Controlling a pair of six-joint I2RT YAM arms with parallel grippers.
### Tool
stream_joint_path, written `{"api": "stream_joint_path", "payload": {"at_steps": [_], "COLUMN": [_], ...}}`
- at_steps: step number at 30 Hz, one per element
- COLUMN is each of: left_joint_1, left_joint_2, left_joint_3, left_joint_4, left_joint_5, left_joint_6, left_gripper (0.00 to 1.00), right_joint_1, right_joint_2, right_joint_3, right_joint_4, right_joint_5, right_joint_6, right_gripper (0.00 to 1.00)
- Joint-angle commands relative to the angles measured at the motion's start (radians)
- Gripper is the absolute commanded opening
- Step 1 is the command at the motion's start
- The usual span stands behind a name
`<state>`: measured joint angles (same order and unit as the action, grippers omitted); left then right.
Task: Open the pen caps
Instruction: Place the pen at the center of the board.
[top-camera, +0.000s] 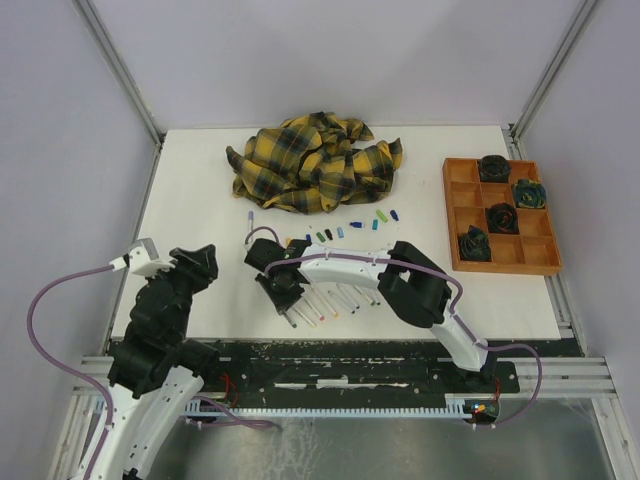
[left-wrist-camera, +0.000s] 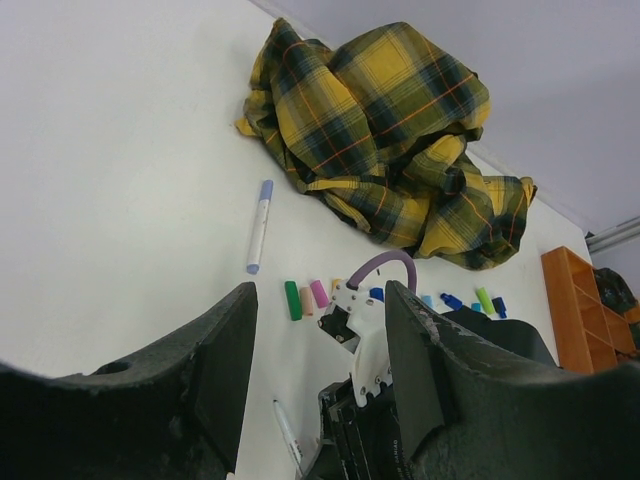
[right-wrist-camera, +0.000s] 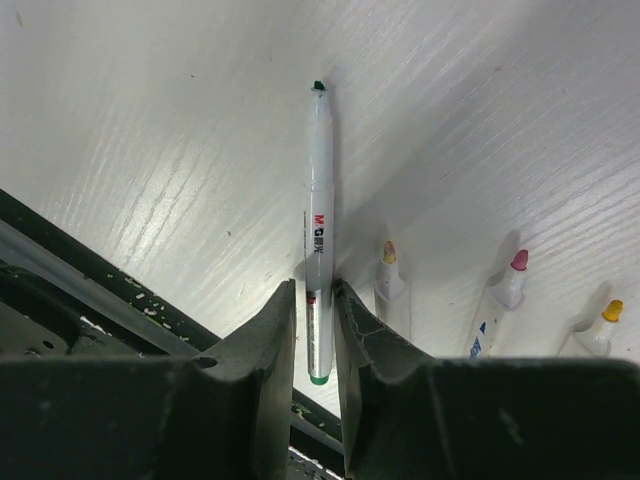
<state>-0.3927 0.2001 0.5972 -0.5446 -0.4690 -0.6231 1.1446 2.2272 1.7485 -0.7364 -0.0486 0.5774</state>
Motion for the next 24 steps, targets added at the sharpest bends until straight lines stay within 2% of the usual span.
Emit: {"api": "stream_joint_path", "payload": {"at_steps": [1, 12, 19, 22, 24], "left_joint_1": [0.001, 0.000, 0.001, 0.000, 0.000], "left_joint_2": [0.000, 0.014, 0.034, 0.069, 0.103], "left_joint_3": [-0.005, -0.012, -0.033, -0.053, -0.076], "left_joint_4": [0.026, 0.041, 0.083, 0.128, 0.186], "left_joint_5": [-0.006, 0.030, 0.065, 0.101, 0.135], "left_joint_6": [-0.009, -0.009, -0.007, -0.004, -0.002], "left_gripper": [0.60, 0.60, 0.62, 0.67, 0.73], "right_joint_1": [0.004, -0.003, -0.049, -0.111, -0.166], "right_joint_2": [-0.014, -0.132, -0.285, -0.364, -0.417], "right_joint_3": [0.050, 0.053, 0.013, -0.022, -0.052], "right_joint_4": [-0.022, -0.010, 0.005, 0.018, 0.029], "right_joint_5": [0.006, -0.004, -0.037, -0.094, -0.233], "right_joint_6": [-0.020, -0.075, -0.152, -0.206, -0.318], "right_gripper": [0.28, 0.28, 0.28, 0.28, 0.28]}}
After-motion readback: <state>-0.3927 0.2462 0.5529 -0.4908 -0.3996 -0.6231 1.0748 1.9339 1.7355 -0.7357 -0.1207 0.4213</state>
